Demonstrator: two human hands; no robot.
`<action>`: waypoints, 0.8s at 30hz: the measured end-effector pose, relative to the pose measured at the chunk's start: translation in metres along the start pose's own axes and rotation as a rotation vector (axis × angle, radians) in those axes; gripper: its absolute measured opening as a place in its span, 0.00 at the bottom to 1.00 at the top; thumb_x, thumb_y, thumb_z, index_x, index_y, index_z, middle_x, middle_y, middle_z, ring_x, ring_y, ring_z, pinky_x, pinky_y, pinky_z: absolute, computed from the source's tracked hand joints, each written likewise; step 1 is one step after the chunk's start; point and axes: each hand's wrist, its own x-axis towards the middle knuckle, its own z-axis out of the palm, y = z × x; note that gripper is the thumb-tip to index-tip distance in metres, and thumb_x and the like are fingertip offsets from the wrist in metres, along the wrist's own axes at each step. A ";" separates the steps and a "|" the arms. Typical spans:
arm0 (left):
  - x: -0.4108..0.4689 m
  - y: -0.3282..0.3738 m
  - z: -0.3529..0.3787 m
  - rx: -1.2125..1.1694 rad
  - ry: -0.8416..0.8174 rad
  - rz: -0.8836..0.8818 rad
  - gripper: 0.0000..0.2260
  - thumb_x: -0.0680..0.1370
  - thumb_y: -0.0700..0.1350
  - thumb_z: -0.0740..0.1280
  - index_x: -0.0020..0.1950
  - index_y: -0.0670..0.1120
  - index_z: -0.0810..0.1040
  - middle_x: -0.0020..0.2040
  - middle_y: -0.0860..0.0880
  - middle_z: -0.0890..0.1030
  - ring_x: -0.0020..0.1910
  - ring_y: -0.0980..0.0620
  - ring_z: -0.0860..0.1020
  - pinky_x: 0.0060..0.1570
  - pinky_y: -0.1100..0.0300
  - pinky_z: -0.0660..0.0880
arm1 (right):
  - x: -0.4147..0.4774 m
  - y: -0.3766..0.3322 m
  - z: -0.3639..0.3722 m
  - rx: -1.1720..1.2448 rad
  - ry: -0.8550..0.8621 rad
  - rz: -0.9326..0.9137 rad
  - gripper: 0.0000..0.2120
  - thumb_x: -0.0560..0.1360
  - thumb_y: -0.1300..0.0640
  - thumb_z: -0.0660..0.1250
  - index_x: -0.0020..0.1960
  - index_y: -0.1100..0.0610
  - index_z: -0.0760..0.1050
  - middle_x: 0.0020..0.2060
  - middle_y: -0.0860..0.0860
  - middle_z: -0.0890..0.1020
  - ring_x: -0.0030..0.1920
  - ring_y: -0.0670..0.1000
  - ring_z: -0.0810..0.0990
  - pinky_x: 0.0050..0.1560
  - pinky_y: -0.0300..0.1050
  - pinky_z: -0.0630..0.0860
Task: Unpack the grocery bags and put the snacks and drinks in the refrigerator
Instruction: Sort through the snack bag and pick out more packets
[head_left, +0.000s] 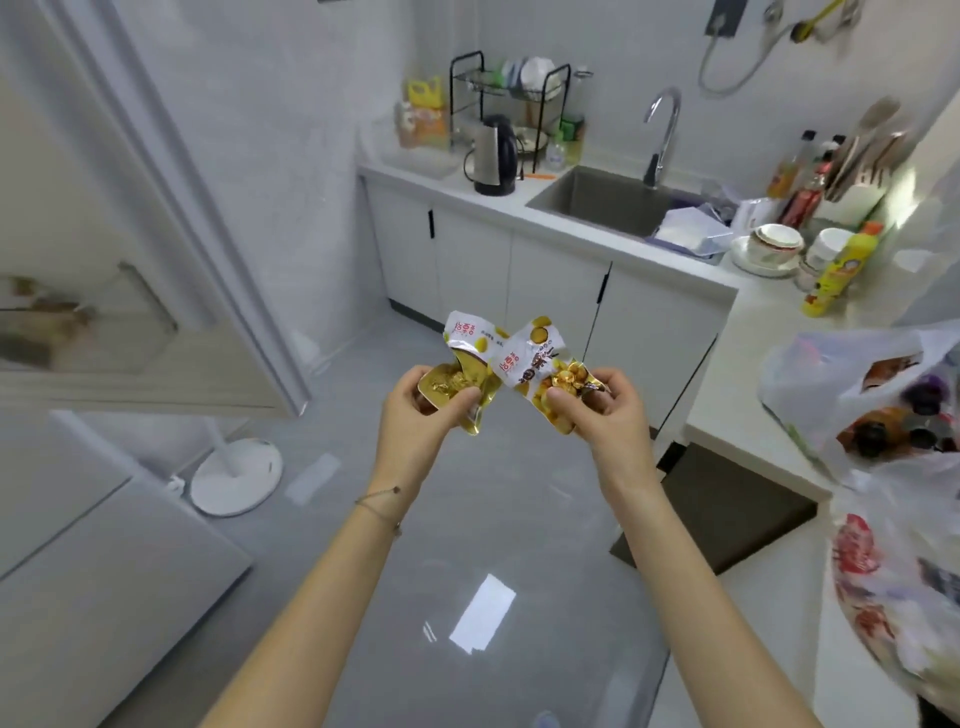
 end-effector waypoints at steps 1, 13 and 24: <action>-0.005 0.000 -0.017 0.005 0.017 -0.002 0.13 0.69 0.48 0.75 0.49 0.44 0.79 0.44 0.43 0.83 0.46 0.44 0.82 0.49 0.46 0.81 | -0.007 0.000 0.015 0.016 -0.022 -0.001 0.17 0.71 0.60 0.75 0.57 0.60 0.74 0.48 0.54 0.83 0.45 0.47 0.82 0.42 0.38 0.78; -0.072 0.014 -0.215 -0.051 0.254 0.024 0.08 0.73 0.41 0.73 0.51 0.42 0.80 0.45 0.43 0.83 0.45 0.49 0.82 0.41 0.62 0.79 | -0.104 -0.010 0.191 0.048 -0.209 -0.019 0.13 0.71 0.61 0.75 0.53 0.58 0.77 0.45 0.53 0.84 0.46 0.49 0.83 0.45 0.42 0.80; -0.067 0.031 -0.333 -0.105 0.433 0.097 0.09 0.74 0.41 0.73 0.52 0.43 0.80 0.45 0.45 0.84 0.44 0.51 0.82 0.42 0.61 0.79 | -0.125 -0.037 0.326 0.094 -0.411 -0.074 0.11 0.72 0.60 0.74 0.52 0.58 0.78 0.46 0.53 0.85 0.47 0.49 0.83 0.46 0.43 0.79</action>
